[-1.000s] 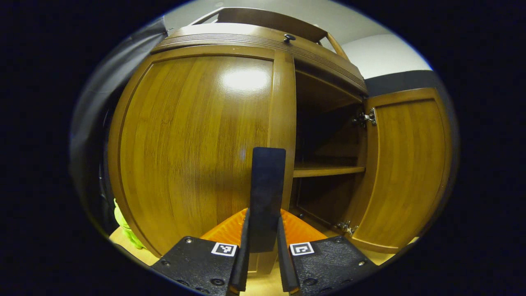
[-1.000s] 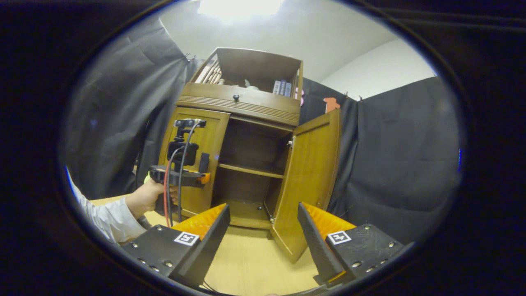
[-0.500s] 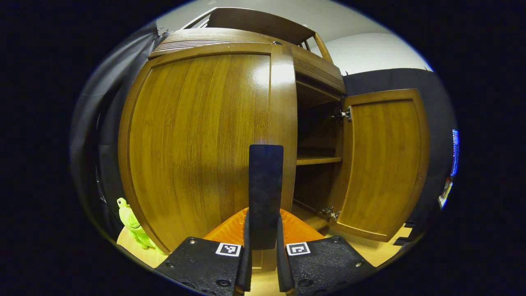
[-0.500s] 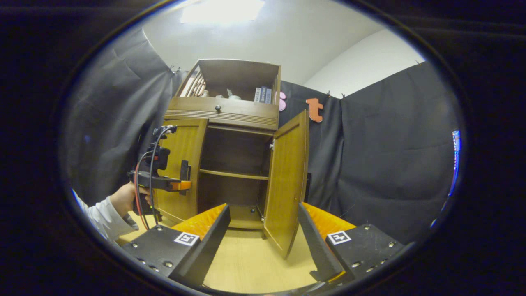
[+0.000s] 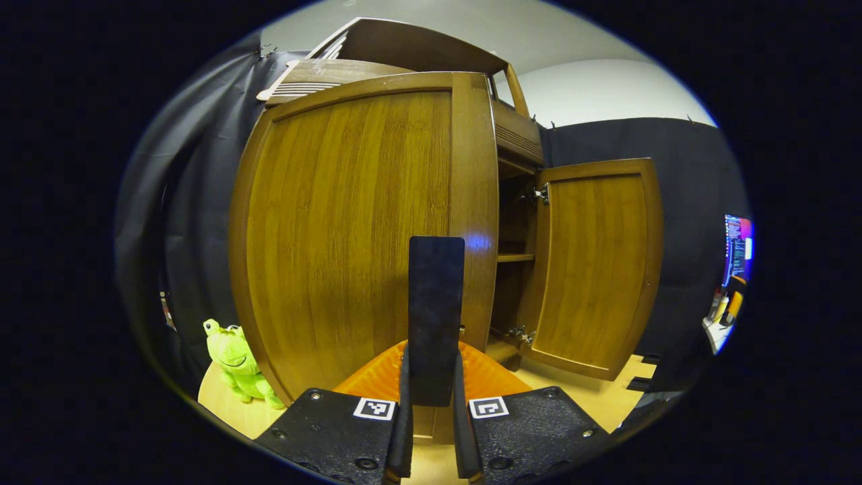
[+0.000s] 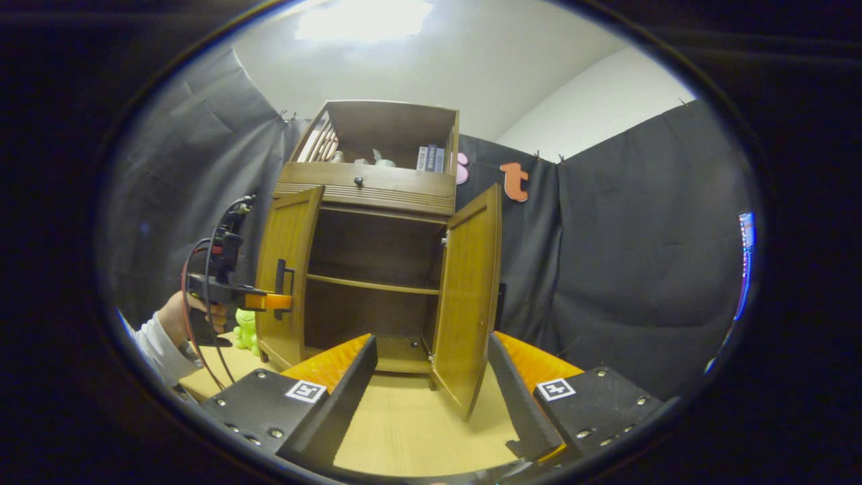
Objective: Open the right door of the double-door shoe cabinet with the right hand, and open the left door with the left hand.
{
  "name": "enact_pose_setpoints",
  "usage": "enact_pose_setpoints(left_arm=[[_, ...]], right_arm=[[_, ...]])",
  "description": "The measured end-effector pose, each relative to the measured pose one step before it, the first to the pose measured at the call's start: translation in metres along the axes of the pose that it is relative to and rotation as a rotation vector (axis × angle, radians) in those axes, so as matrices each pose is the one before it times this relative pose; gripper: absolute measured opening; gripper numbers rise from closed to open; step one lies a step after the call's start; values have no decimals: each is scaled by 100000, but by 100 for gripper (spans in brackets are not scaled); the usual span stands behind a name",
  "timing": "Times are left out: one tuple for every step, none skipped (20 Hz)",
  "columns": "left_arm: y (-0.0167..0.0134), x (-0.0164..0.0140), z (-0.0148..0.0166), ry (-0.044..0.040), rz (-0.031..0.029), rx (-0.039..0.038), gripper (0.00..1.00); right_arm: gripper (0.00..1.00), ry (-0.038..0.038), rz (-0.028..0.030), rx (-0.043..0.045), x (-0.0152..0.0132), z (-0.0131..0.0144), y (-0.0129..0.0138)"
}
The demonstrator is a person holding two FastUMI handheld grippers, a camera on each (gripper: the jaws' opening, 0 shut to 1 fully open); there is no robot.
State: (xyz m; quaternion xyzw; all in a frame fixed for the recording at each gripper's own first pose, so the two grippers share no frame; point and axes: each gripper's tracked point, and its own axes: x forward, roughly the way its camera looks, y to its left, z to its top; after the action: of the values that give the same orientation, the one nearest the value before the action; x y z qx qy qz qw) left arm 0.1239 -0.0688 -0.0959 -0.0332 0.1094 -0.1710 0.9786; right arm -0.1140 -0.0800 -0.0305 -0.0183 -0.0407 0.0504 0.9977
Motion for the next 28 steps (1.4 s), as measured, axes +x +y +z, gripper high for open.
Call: enact_pose_setpoints(left_arm=[[134,-37,129,64,-863,241,25],[17,49,162,-220,-716,-30,26],[-96,-209,-33,57,-693,-189,26],[57,-117,161,12,-605,102,26],[-13,-18,76,-162,-525,-110,26],[31,-78,53,166,-452,-130,26],[21,-139,29,-344,-541,-130,26],[61,-170,54,-26,-390,-199,27],[-1,-86,122,-242,-266,-493,26],[76,-185,294,-205,-238,-237,27],[44,111,-68,239,-170,-73,26],[108,-252,-19,217,78,-343,26],[196,-170,75,-145,200,-138,26],[107,-58,35,126,291,253,26],[-19,-22,-96,-476,425,141,26],[10,-118,-108,-173,720,179,26],[-45,-153,-252,-382,975,56,26],[10,-13,-126,-252,1096,217,26],[394,-213,-88,-175,1212,805,25],[618,-413,28,33,1479,1496,25],[1222,-1098,186,203,2335,1586,25],[989,-681,120,-523,2744,1185,25],[954,-616,-66,-7,3077,1327,25],[1031,-311,53,-452,3301,849,25],[1188,-505,-158,435,3553,1008,25],[1326,-403,-37,370,3866,904,24],[1194,-362,-39,129,2815,452,25],[786,-109,-23,63,2030,14,17]], right_arm=[[98,-186,-67,549,-47,137,-10],[98,-16,190,580,13,-27,92],[98,-196,-98,347,14,155,63],[97,-252,-244,91,-20,102,-119],[97,-153,-106,64,14,57,20],[97,46,235,39,75,-6,176],[97,217,184,22,26,-57,178],[97,254,235,-151,97,-144,181],[97,486,386,-313,84,-138,191],[97,483,169,-200,41,-206,121],[98,332,290,-84,52,-64,271],[98,361,556,30,128,-132,229],[98,375,849,85,30,-111,259],[98,88,1665,1034,-100,-61,449],[98,-373,1733,1286,-76,134,521],[98,-650,980,322,31,95,251],[98,-357,285,156,-41,75,111],[97,-16,265,210,24,-137,53],[98,64,917,586,109,-16,254],[98,210,1132,989,-24,-205,351],[98,76,1011,1219,14,-117,166],[98,114,771,1065,37,-194,140],[98,238,214,1005,129,-180,24],[98,279,-338,646,86,-160,-272],[98,275,-208,400,136,-243,-39],[98,320,14,448,134,-219,55],[98,193,66,406,97,-131,98],[98,112,168,274,204,-141,65]])
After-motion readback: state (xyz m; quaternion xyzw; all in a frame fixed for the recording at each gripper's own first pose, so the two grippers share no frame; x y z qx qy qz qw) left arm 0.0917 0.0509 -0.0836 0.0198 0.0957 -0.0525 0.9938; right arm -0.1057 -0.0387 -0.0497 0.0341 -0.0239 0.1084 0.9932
